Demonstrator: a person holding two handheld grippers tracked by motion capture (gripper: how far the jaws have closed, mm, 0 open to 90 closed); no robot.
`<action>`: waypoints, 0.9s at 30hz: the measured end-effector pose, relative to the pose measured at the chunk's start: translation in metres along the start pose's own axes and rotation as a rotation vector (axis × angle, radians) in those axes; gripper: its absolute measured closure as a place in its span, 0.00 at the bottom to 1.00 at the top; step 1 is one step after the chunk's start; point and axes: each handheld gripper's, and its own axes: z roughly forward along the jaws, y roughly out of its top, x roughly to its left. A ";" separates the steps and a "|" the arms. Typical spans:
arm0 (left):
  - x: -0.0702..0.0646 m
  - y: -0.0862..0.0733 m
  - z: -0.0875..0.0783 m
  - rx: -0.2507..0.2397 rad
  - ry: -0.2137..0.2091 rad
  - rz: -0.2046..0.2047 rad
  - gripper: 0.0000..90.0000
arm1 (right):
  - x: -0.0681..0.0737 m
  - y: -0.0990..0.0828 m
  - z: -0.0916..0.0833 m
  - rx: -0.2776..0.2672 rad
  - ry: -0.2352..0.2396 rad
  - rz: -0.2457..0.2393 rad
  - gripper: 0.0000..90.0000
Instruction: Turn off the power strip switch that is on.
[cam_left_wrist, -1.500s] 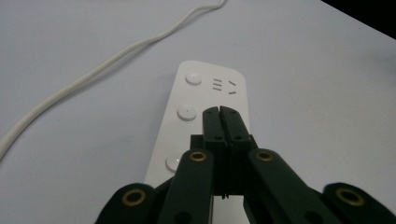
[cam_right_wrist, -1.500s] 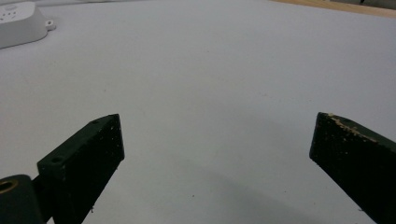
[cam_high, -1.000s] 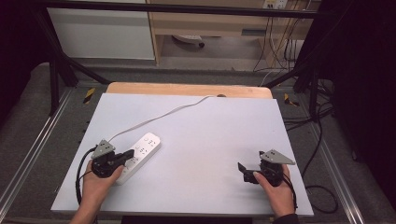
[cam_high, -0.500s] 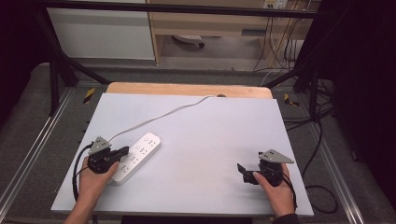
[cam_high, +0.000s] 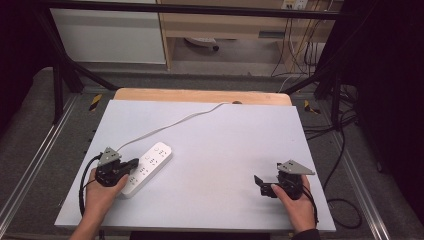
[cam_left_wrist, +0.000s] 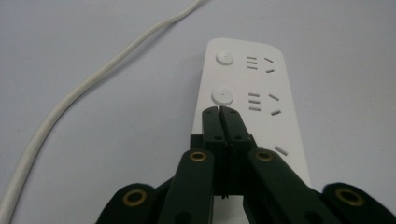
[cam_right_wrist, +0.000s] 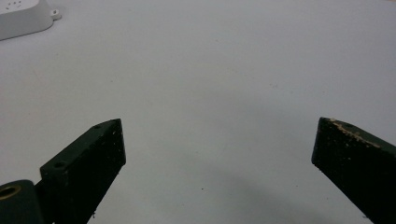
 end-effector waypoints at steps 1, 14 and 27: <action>0.000 0.000 0.000 0.001 0.001 0.001 1.00 | 0.000 0.000 0.000 0.000 0.000 0.000 0.04; 0.000 -0.001 0.001 0.009 0.004 0.004 1.00 | 0.000 0.000 0.000 0.003 -0.002 -0.003 0.04; -0.002 -0.001 0.003 0.012 -0.007 0.005 1.00 | 0.000 0.000 0.000 0.005 -0.004 -0.003 0.04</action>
